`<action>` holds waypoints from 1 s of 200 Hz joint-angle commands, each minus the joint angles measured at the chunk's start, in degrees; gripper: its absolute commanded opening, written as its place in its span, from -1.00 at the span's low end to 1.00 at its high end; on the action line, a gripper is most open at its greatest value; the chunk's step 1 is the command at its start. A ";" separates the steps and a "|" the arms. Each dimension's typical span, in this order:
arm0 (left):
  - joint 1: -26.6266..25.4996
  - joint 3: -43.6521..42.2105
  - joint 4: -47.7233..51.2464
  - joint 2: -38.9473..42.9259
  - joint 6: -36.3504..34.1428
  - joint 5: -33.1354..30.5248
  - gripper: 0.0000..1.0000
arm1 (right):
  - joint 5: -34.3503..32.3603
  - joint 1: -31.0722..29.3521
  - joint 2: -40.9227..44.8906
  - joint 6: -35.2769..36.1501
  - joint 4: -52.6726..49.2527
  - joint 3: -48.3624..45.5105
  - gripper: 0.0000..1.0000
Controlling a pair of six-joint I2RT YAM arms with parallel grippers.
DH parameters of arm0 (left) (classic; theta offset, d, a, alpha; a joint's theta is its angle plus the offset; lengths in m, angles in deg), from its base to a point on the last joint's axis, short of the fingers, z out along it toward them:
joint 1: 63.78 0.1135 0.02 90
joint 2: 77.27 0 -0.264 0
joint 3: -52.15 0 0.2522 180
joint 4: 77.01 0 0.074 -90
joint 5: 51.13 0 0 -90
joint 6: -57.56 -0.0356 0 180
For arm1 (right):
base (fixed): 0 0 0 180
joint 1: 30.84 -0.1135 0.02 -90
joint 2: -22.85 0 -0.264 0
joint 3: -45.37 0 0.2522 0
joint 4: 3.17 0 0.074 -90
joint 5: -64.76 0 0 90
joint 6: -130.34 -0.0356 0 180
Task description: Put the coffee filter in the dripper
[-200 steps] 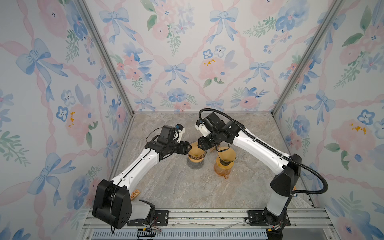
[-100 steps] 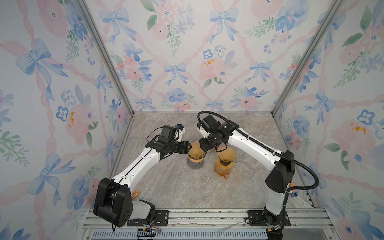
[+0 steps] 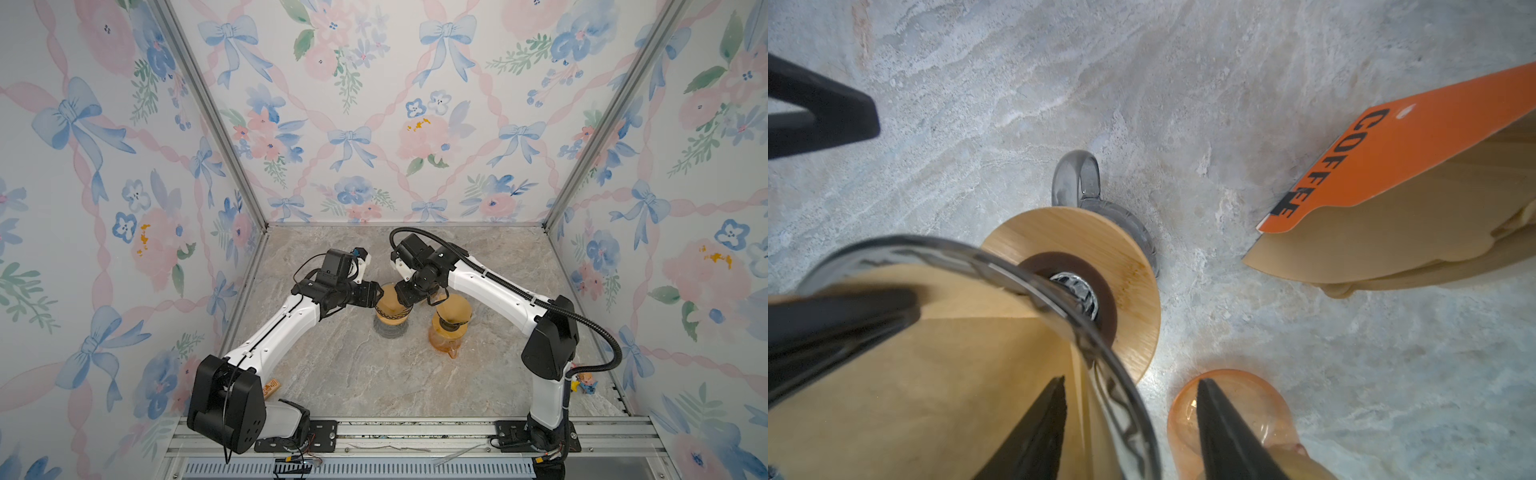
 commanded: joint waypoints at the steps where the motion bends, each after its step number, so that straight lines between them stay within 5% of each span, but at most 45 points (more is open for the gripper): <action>1: -0.42 2.08 0.05 -0.45 -2.94 2.39 0.39 | 0.79 1.13 -1.50 0.20 0.25 0.77 0.01; 100: -0.73 1.04 -1.00 1.10 -4.24 3.67 0.47 | -0.89 1.83 5.96 -0.26 4.93 -2.79 -0.03; 200: -0.77 3.59 0.79 -3.59 -3.46 -1.87 0.46 | 3.07 2.16 2.19 0.74 3.69 -2.74 -0.04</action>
